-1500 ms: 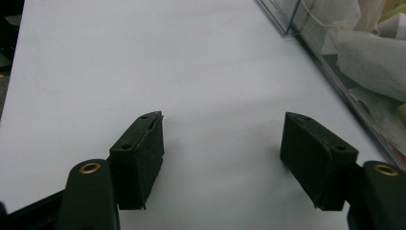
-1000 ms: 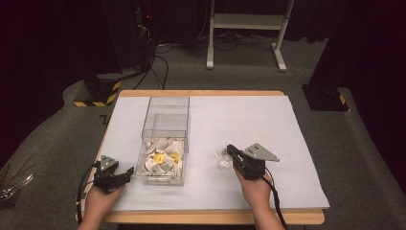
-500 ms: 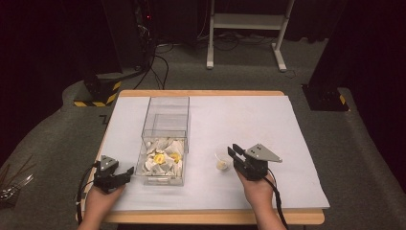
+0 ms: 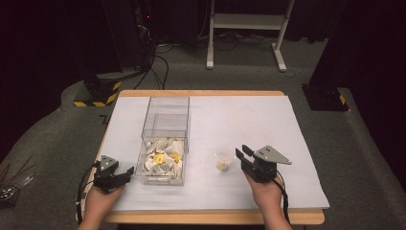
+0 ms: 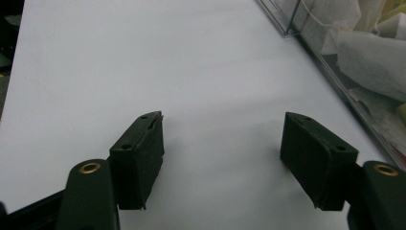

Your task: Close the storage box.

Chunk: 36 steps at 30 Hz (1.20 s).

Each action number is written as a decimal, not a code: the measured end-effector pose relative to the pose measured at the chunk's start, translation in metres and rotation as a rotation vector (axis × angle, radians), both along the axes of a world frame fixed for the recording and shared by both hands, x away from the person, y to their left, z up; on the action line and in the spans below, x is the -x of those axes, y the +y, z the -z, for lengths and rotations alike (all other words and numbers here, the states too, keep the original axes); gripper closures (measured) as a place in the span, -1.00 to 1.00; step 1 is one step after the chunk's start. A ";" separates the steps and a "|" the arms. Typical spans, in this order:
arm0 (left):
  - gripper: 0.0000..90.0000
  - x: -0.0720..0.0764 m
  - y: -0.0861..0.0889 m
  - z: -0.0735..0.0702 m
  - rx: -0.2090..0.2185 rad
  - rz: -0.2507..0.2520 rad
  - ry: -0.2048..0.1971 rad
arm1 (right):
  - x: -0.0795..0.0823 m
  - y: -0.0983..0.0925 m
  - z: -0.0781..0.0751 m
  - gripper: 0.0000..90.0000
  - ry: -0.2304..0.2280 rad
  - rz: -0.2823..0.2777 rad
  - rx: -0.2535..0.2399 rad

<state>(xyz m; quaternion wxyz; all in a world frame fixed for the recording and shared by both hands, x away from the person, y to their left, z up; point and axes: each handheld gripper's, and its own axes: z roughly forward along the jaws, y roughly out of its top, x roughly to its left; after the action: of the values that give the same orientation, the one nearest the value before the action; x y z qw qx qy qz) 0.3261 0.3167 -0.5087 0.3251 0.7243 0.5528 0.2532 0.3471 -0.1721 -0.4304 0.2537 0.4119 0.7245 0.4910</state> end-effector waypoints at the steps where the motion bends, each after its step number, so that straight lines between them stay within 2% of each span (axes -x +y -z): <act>1: -0.30 0.000 0.000 0.000 0.000 0.000 0.000 | 0.001 -0.002 0.000 0.50 0.006 0.003 0.001; 11: -0.30 0.000 0.000 0.000 -0.001 0.000 0.000 | 0.006 -0.022 0.005 0.51 0.022 0.039 0.020; 20: -0.30 0.000 0.000 0.000 -0.001 -0.001 0.000 | 0.010 -0.035 0.024 0.50 0.064 0.066 0.052; 25: -0.30 0.000 0.000 0.000 0.000 -0.001 0.001 | 0.012 -0.037 0.041 0.49 0.085 0.079 0.090; 29: -0.30 0.000 0.000 0.000 0.000 0.001 0.000 | 0.012 -0.036 0.047 0.47 0.102 0.078 0.110; 32: -0.30 -0.001 0.000 0.000 0.001 -0.001 0.000 | 0.012 -0.034 0.054 0.45 0.130 0.078 0.141; 35: -0.30 -0.001 0.000 0.000 -0.001 0.001 0.002 | 0.011 -0.032 0.059 0.42 0.141 0.076 0.182; 36: -0.30 -0.001 0.000 0.000 0.000 0.000 0.001 | 0.011 -0.032 0.059 0.42 0.141 0.076 0.182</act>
<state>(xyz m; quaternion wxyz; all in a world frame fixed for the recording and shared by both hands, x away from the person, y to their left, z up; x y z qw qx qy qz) 0.3268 0.3169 -0.5084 0.3249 0.7244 0.5531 0.2527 0.3360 -0.2039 -0.4893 0.2570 0.4479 0.7659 0.3831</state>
